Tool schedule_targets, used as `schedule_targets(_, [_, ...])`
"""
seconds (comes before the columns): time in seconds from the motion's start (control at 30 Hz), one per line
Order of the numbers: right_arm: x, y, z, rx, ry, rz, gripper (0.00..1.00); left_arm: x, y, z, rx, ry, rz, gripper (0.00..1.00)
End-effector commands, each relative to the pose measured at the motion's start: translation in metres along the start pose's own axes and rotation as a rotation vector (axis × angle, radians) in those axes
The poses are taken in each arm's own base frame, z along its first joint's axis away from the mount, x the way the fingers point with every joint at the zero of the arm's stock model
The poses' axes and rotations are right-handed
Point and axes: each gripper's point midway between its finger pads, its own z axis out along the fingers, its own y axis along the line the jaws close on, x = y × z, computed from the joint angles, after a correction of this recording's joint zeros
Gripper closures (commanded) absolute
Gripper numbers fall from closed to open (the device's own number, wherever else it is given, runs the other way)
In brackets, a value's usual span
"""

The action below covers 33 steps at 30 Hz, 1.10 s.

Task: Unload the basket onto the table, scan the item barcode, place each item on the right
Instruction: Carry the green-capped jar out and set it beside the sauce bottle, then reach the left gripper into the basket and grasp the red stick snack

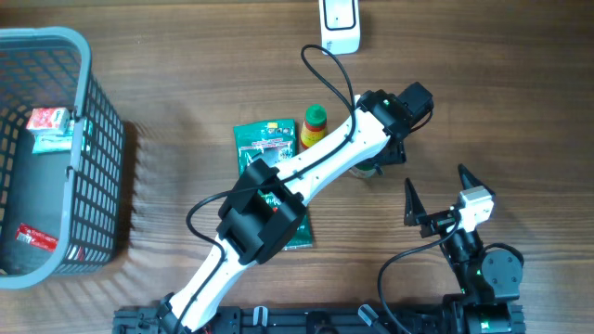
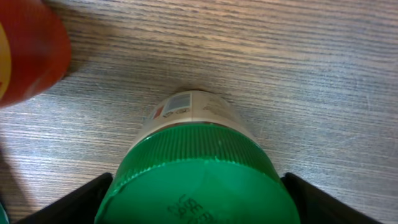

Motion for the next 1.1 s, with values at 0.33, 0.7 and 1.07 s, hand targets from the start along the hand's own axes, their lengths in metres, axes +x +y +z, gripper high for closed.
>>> schedule_targets(0.33, [-0.002, 0.0, 0.0, 0.005, -0.01, -0.011, 0.0, -0.046, 0.016, -0.181, 0.274, -0.285, -0.058, 0.08])
schedule_targets(0.7, [-0.002, 0.0, 0.0, 0.005, -0.01, -0.011, 0.0, -0.065, 0.219, -0.386, 0.016, -0.94, -0.325, 0.0])
schedule_targets(1.07, [-0.002, 0.0, 0.0, 0.005, -0.01, -0.011, 0.0, -0.005, 0.475, -0.399, -0.293, -0.865, -1.167, 0.0])
